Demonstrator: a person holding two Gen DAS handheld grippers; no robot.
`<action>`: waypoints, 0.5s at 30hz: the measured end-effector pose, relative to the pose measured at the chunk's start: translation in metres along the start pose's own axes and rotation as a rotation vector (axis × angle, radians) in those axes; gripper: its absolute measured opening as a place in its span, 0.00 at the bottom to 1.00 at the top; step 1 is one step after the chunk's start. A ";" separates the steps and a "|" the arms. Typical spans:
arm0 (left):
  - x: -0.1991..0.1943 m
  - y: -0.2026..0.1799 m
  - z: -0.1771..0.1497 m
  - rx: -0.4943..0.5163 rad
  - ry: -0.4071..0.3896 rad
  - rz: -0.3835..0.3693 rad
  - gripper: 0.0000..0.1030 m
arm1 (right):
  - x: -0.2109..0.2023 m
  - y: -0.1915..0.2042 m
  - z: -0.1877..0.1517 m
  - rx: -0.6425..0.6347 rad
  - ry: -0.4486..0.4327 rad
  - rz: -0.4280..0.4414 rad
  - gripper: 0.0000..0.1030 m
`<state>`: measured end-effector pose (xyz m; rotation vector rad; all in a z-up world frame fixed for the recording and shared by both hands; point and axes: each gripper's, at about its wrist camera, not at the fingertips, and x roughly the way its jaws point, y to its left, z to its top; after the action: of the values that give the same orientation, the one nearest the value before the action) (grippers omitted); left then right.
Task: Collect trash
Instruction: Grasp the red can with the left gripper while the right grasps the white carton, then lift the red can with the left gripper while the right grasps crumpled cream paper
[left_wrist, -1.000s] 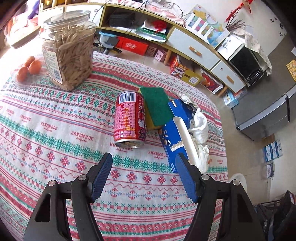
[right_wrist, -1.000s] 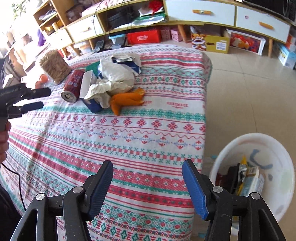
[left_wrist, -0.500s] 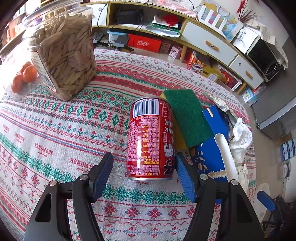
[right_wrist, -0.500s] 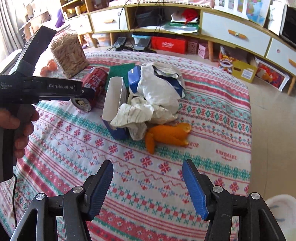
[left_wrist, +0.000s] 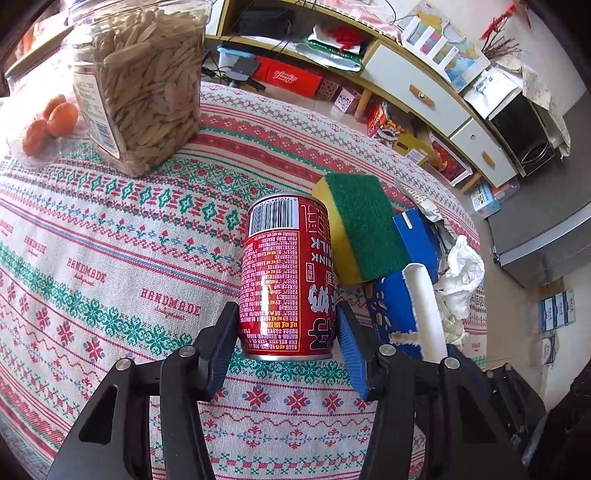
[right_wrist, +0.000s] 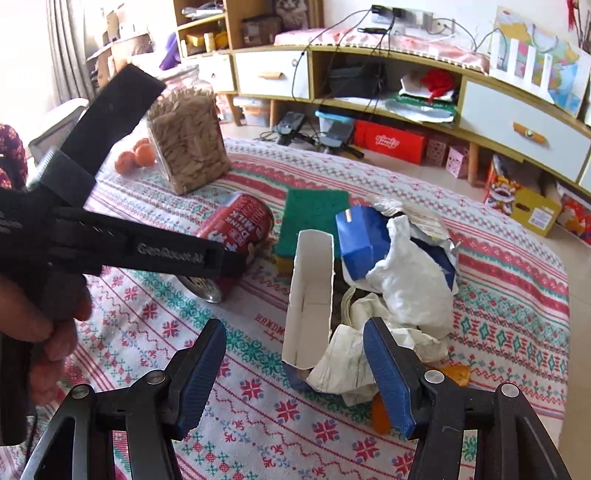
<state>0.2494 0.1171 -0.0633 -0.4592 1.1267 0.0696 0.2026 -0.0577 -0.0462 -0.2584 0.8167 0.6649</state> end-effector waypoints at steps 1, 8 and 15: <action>-0.002 0.001 -0.001 -0.005 0.000 -0.007 0.53 | 0.006 0.001 -0.001 -0.008 0.010 -0.004 0.55; -0.034 0.004 -0.006 -0.034 -0.021 -0.090 0.53 | -0.003 0.002 0.001 0.024 0.016 0.056 0.21; -0.064 0.008 -0.016 -0.040 -0.044 -0.142 0.53 | -0.033 -0.007 -0.010 0.113 0.058 0.221 0.22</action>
<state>0.2056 0.1297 -0.0145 -0.5697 1.0485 -0.0222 0.1846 -0.0822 -0.0284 -0.0851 0.9435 0.8180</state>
